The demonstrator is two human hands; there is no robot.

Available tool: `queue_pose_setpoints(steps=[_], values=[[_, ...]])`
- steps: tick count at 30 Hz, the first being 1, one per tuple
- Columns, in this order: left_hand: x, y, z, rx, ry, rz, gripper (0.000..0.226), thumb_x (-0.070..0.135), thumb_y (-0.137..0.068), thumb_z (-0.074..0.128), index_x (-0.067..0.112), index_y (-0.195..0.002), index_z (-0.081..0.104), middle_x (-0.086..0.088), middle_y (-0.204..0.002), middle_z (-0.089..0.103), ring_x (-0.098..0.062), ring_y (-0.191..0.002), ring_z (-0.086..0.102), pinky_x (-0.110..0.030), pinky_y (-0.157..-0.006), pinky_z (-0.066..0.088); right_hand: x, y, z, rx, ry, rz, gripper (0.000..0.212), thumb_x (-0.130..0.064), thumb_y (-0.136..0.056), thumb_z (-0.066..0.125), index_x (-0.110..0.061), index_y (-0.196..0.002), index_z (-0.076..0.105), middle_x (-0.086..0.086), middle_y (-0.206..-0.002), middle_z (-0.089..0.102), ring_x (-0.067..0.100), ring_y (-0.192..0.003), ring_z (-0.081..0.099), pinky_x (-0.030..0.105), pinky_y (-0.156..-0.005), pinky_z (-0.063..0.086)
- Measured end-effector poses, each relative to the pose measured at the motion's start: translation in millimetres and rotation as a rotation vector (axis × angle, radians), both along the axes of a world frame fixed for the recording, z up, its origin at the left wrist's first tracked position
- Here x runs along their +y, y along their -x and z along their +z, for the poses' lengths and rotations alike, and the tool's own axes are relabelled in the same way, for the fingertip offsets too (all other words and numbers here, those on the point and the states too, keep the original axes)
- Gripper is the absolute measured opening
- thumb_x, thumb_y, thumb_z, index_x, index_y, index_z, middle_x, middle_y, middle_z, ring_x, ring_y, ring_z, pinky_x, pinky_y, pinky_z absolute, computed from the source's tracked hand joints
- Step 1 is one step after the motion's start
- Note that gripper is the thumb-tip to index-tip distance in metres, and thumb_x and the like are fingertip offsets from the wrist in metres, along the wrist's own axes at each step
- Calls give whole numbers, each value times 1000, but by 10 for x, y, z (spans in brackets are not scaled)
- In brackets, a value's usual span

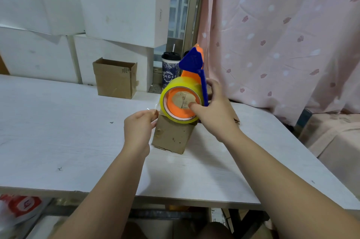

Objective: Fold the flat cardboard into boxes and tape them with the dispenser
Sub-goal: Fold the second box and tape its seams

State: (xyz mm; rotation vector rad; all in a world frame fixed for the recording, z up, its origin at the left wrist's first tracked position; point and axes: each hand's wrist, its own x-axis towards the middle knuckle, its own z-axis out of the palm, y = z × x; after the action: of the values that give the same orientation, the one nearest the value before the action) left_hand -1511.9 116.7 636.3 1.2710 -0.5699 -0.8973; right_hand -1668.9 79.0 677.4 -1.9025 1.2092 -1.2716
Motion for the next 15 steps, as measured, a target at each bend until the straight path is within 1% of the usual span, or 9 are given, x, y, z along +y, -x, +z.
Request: queue_pose_setpoints(steps=[1,2,3,5,6,7,9,11,15], values=[[11,-13,5,45,-12,-4,17,12,-89,56,16,-77,67,7,-74,71,-6,-77,67,-19,-63,47,-2,-19,-35,-32,1,-14,53,-22,-81,72,-42,-116,38,-25,-88,51,-14,-76,58,7,-51,47],[20,-26,7,78,-21,-13,15,14,-91,55,15,-83,67,6,-77,72,-8,-79,67,-24,-70,49,-6,-39,-67,-63,3,-28,47,-23,-81,72,-40,-113,42,-25,-88,52,-11,-77,58,9,-54,50],[33,-33,17,109,-27,-24,13,15,-92,54,13,-92,67,4,-83,72,-12,-85,67,-31,-79,49,-14,-60,-95,-101,-3,-37,41,-25,-81,72,-37,-111,48,-23,-90,55,-5,-80,60,14,-59,53],[58,-60,44,147,-53,-53,17,18,-93,52,11,-103,64,1,-92,72,-19,-94,66,-43,-91,45,-30,-92,-133,-187,-36,-33,34,-25,-81,72,-30,-111,58,-16,-98,63,6,-89,62,31,-73,58],[65,-80,58,142,-71,-69,17,18,-94,50,10,-103,63,1,-93,72,-21,-97,64,-48,-94,40,-40,-103,-148,-233,-58,-19,35,-25,-80,71,-29,-113,60,-11,-102,65,10,-92,64,38,-78,58],[73,-98,76,121,-93,-90,17,17,-96,47,10,-100,62,1,-94,71,-23,-97,63,-52,-96,36,-52,-110,-165,-281,-81,-5,38,-24,-80,71,-29,-116,61,-7,-106,66,13,-95,65,41,-81,58],[69,-128,97,77,-123,-115,20,15,-97,44,10,-88,62,2,-90,68,-23,-92,62,-57,-97,31,-78,-112,-194,-381,-127,9,43,-24,-80,71,-30,-121,60,-4,-112,66,15,-99,65,44,-85,57],[66,-129,101,61,-128,-112,24,13,-95,45,13,-80,63,3,-87,67,-22,-88,63,-57,-95,32,-89,-115,-229,-450,-149,24,46,-25,-80,72,-31,-124,59,-4,-115,65,16,-103,64,45,-87,56],[67,-107,74,52,-112,-86,27,10,-90,48,14,-71,65,2,-86,69,-19,-86,65,-48,-86,35,-46,-137,-271,-506,-116,52,54,-33,-71,71,-32,-124,61,-5,-114,66,17,-105,63,47,-88,55]])
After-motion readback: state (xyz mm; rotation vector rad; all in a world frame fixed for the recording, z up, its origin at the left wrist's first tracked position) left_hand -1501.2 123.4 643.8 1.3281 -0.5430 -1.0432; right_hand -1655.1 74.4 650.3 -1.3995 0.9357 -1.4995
